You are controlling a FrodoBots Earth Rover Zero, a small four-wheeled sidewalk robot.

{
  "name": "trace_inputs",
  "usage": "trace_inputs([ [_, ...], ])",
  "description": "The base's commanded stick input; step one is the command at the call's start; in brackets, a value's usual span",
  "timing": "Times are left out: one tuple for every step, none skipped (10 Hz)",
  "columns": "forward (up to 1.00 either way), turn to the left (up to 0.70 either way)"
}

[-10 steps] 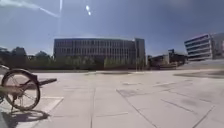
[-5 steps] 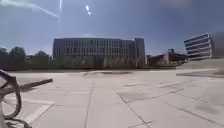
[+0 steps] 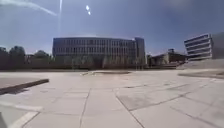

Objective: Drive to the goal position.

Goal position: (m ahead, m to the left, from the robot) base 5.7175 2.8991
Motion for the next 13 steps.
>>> trace_inputs([
  [0.70, -0.05],
  [0.70, -0.01],
  [0.70, -0.01],
  [0.70, -0.01],
  [0.70, -0.01],
  [0.70, 0.03],
  [0.70, 0.21],
  [0.70, 0.30],
  [0.70, 0.34],
  [0.70, 0.09],
  [0.70, 0.01],
  [0.70, -0.01],
  [0.70, -0.01],
])
